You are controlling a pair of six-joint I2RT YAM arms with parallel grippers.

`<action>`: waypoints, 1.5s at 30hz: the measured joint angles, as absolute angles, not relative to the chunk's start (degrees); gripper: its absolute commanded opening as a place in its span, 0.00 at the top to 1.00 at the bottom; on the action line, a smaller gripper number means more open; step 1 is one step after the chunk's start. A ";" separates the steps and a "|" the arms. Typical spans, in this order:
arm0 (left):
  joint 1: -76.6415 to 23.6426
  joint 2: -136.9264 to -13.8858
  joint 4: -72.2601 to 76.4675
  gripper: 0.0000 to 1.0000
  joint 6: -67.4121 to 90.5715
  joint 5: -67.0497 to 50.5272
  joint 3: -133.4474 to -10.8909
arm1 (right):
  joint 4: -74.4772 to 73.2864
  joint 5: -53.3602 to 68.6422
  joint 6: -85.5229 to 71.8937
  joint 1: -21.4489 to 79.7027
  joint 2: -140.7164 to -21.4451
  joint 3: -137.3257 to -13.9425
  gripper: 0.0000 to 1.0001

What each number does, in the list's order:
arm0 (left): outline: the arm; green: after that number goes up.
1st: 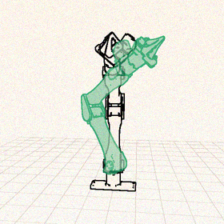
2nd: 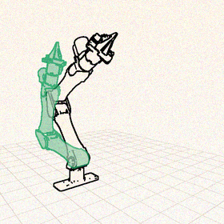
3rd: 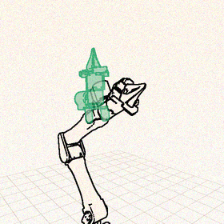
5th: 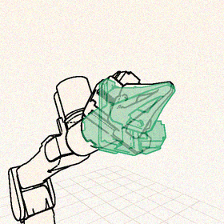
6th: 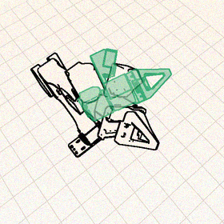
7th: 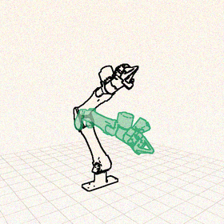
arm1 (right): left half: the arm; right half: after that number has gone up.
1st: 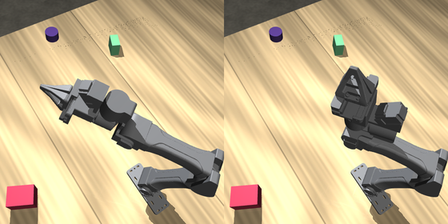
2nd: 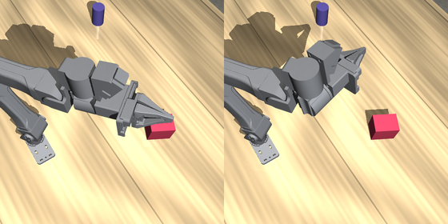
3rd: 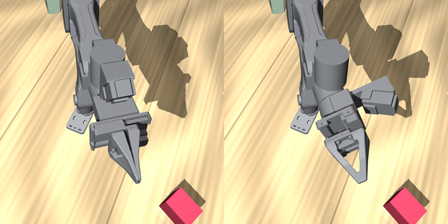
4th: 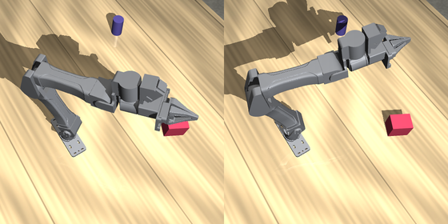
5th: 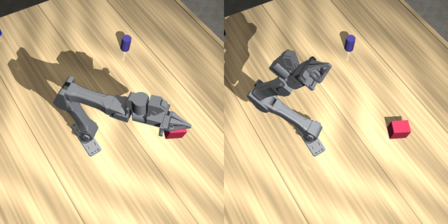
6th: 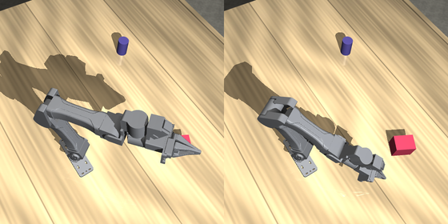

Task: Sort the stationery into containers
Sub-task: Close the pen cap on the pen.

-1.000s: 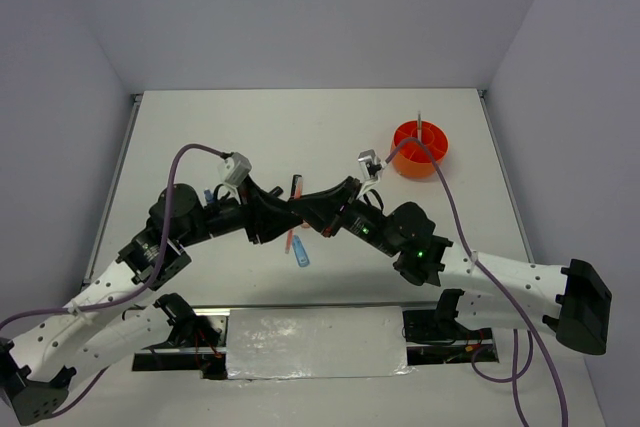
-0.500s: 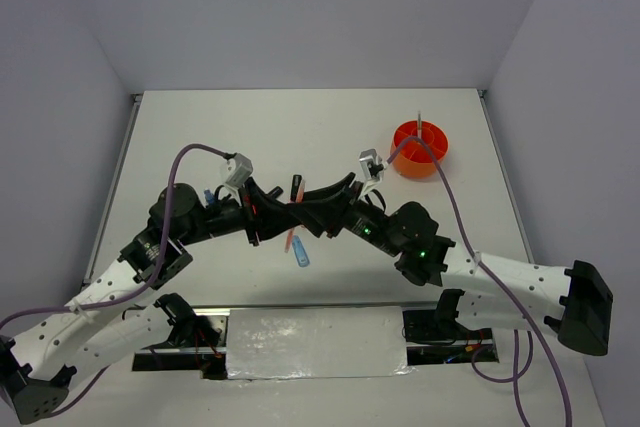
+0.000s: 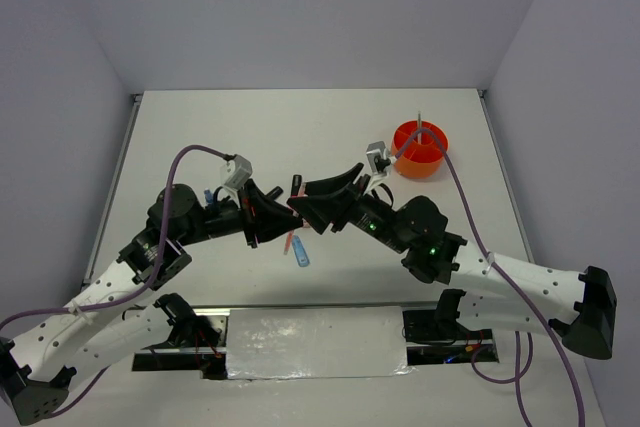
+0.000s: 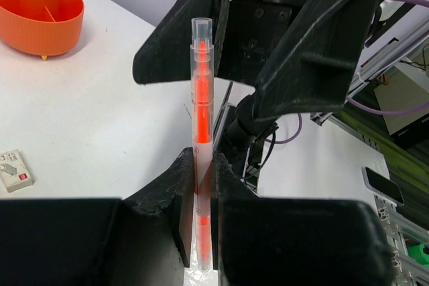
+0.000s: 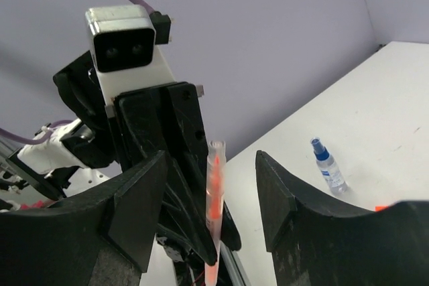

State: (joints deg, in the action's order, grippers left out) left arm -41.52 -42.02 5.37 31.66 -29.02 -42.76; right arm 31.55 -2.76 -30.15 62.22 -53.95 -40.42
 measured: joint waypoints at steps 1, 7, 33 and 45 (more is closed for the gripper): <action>-41.52 -42.02 5.32 1.00 31.66 -29.17 -42.74 | 31.22 -2.76 -29.89 62.22 -53.95 -40.91 0.39; -41.52 -41.98 5.23 1.00 31.59 -30.35 -42.35 | 28.97 -2.81 -28.73 61.49 -54.00 -42.11 0.49; -41.50 -42.19 3.25 1.00 30.17 -31.86 -41.85 | 27.68 -1.61 -28.05 60.36 -54.33 -42.11 0.84; -41.52 -42.33 1.91 1.00 28.49 -31.14 -42.37 | 28.25 -0.82 -29.12 60.27 -54.89 -42.11 1.00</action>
